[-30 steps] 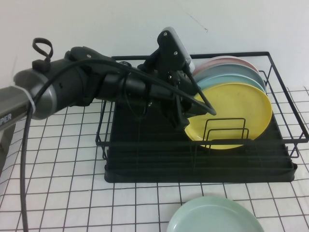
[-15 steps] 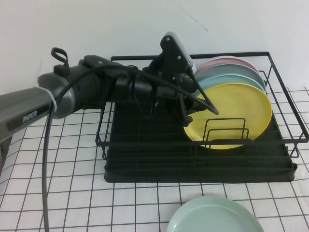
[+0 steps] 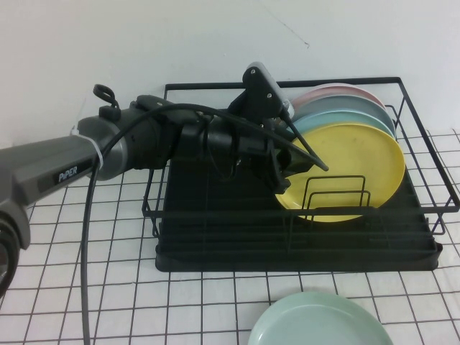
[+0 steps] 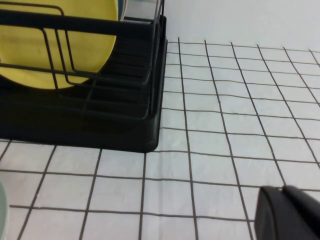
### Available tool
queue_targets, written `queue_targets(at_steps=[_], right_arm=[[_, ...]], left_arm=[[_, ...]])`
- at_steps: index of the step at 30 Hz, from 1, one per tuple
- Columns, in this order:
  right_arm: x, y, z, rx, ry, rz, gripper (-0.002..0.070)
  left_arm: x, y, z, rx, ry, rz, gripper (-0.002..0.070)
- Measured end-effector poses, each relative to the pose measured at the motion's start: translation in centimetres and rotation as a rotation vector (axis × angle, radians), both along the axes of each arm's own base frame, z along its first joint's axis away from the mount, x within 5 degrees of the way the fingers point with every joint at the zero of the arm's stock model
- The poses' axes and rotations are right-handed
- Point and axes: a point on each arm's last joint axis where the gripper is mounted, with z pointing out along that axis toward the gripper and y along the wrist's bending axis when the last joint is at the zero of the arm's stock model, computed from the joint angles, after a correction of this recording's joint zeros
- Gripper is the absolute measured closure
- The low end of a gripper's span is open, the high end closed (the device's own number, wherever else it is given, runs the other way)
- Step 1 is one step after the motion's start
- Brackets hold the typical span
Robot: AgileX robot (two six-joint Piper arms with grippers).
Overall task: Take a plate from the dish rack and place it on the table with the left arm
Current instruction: Grasp the plate from the shelf
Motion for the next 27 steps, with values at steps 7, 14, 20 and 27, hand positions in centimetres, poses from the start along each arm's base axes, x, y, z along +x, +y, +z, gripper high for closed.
queue_targets(at_steps=[7,14,20,27], right_arm=[[0.0,0.0,0.0,0.000,0.000,0.000,0.0678],[0.0,0.0,0.0,0.000,0.000,0.000,0.0678],[0.0,0.0,0.0,0.000,0.000,0.000,0.0678],[0.0,0.0,0.0,0.000,0.000,0.000,0.0678]], left_arm=[[0.5,0.2,0.1,-0.008,-0.014,0.061,0.0512],[0.7,0.3,0.2,-0.006,-0.028,0.078,0.0592],[0.4,0.4,1.4,-0.030,-0.024,0.095,0.0592],[-1.3,1.4,7.4,-0.118,-0.098,0.139,0.0608]])
